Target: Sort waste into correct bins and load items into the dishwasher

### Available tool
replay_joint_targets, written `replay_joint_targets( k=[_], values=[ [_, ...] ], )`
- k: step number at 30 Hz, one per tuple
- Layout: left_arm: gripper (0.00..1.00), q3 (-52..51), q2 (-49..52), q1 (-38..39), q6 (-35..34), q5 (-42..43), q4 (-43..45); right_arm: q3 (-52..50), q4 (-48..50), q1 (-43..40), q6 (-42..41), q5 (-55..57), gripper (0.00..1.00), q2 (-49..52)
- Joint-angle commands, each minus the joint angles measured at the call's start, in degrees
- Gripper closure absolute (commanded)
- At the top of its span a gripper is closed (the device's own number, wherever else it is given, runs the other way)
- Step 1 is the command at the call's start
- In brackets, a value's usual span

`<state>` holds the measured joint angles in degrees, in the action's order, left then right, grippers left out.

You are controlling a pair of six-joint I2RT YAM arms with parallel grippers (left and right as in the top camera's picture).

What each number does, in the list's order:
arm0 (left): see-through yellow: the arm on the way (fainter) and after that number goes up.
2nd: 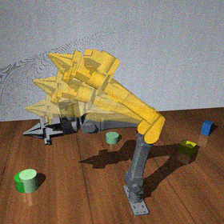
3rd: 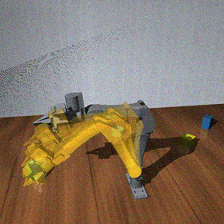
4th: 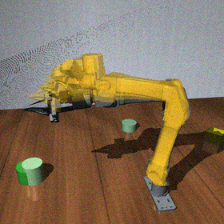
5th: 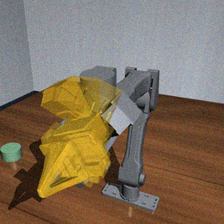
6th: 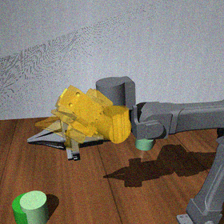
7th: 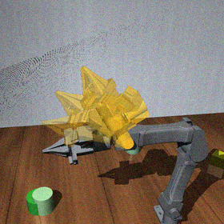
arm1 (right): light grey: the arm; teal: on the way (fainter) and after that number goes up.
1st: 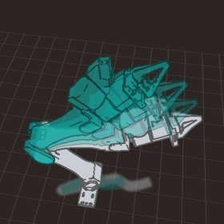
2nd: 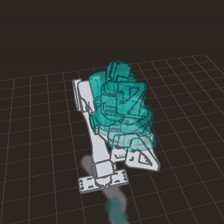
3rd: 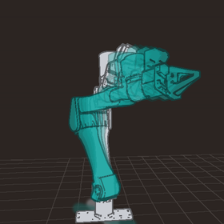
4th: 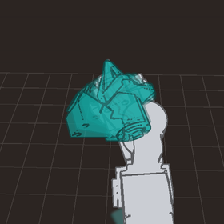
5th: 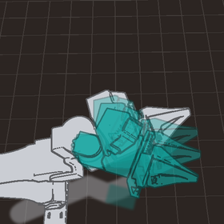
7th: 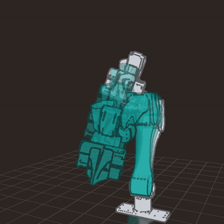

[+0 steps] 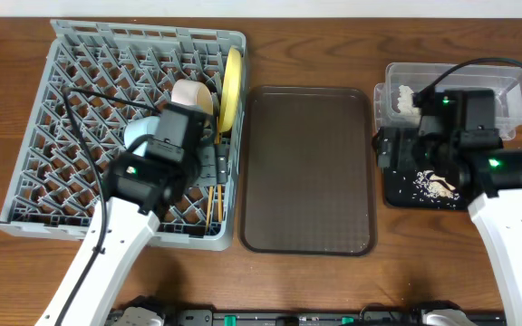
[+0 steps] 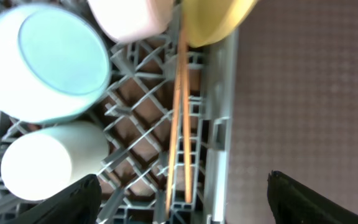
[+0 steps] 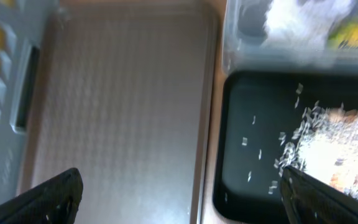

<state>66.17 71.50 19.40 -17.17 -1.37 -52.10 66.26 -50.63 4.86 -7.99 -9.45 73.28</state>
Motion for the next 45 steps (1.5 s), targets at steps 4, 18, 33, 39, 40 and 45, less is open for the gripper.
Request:
replay_joint_targets(
  k=[4,18,33,39,40,45],
  values=[
    [0.14,0.5,0.6,-9.6,2.0,8.3,-6.3,-0.1,-6.3,0.5,-0.1,1.5,0.01,4.8],
    [0.13,-13.8,-33.2,-11.9,9.0,8.0,-2.6,-20.5,3.3,0.5,-1.7,5.1,0.01,-26.6],
    [0.04,-16.0,-51.2,-11.9,9.0,6.7,-1.4,-26.1,-1.6,0.5,-1.8,5.6,0.01,-41.8],
    [0.04,-16.0,-51.2,-11.9,9.0,6.7,-1.4,-26.1,-4.5,0.5,-1.8,5.6,0.01,-41.8],
    [0.04,-16.0,-51.2,-11.9,9.0,6.7,-1.4,-26.1,-4.9,0.5,-1.8,5.6,0.01,-41.8],
    [0.04,-16.0,-51.2,-11.9,9.0,6.7,-1.4,-26.1,-7.0,0.5,1.5,8.3,0.01,-41.8]
  ],
)
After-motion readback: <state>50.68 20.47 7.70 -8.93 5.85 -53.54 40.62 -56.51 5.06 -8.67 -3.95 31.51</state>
